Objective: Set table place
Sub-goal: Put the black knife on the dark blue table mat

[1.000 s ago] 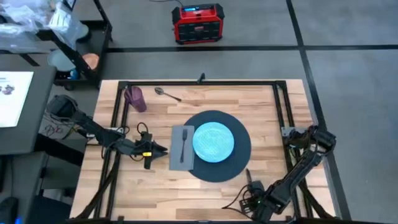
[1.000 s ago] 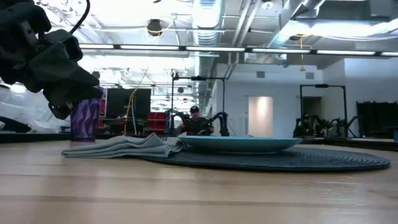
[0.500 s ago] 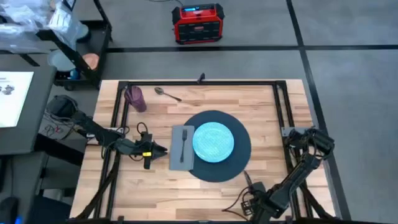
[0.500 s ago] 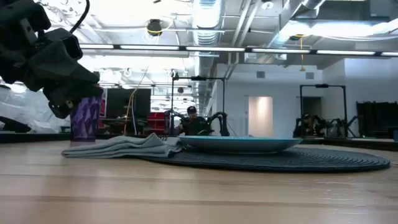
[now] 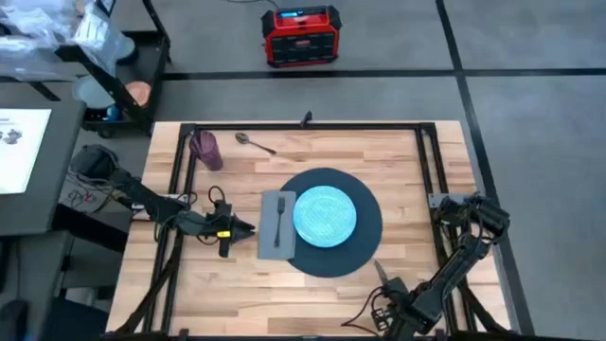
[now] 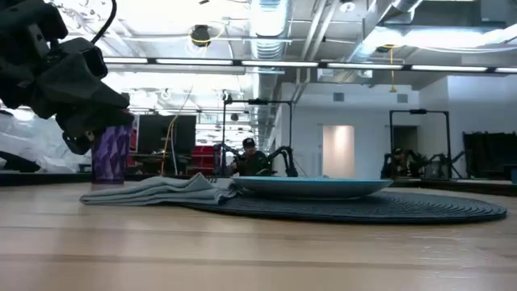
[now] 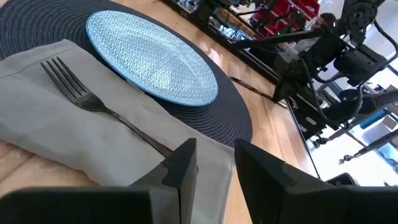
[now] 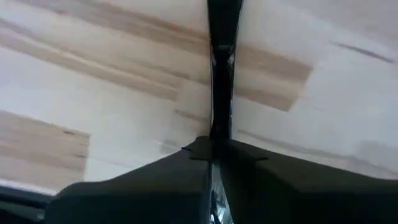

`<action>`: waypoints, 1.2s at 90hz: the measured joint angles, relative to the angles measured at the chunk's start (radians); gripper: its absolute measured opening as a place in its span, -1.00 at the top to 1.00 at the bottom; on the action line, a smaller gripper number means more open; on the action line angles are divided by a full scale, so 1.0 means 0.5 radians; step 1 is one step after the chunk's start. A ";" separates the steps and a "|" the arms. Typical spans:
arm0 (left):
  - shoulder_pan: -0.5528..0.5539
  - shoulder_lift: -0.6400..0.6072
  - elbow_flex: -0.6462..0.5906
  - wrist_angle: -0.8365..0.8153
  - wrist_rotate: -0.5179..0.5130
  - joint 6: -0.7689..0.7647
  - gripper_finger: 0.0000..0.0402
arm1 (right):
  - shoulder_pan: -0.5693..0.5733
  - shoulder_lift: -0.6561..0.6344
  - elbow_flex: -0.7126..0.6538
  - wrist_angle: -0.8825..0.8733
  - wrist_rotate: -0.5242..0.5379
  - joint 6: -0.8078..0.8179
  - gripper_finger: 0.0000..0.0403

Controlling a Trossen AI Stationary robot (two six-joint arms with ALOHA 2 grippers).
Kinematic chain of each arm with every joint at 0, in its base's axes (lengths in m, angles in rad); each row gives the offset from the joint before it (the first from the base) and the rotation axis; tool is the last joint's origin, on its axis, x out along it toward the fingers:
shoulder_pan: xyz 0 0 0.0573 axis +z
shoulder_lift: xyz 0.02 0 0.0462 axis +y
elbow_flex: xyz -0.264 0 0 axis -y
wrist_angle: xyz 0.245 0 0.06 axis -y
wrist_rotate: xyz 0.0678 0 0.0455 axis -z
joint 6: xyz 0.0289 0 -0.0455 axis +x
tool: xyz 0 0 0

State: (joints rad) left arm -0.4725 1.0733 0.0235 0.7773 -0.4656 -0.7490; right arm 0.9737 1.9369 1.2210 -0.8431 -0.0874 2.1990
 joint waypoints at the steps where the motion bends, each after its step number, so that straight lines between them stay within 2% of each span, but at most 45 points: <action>1: 0.000 0.000 0.000 0.000 0.000 0.000 0.54 | 0.000 -0.003 -0.001 -0.006 0.007 0.002 0.99; 48: 0.000 0.000 -0.001 -0.001 0.000 0.006 0.54 | -0.079 -0.164 -0.010 -0.441 0.403 0.083 0.99; 60: 0.000 0.000 -0.001 -0.002 0.000 0.007 0.54 | -0.099 -0.181 -0.009 -0.468 0.390 0.048 1.00; 83: 0.000 0.000 0.000 -0.002 0.000 0.023 0.54 | 0.003 -0.242 -0.007 -0.363 0.374 0.057 0.98; 108: 0.000 0.000 0.000 -0.003 0.000 0.023 0.54 | 0.069 -0.327 -0.004 -0.376 0.316 0.073 0.67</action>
State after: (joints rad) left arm -0.4725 1.0733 0.0233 0.7757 -0.4656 -0.7376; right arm 1.0080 1.7737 1.2190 -1.0309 0.0704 2.2352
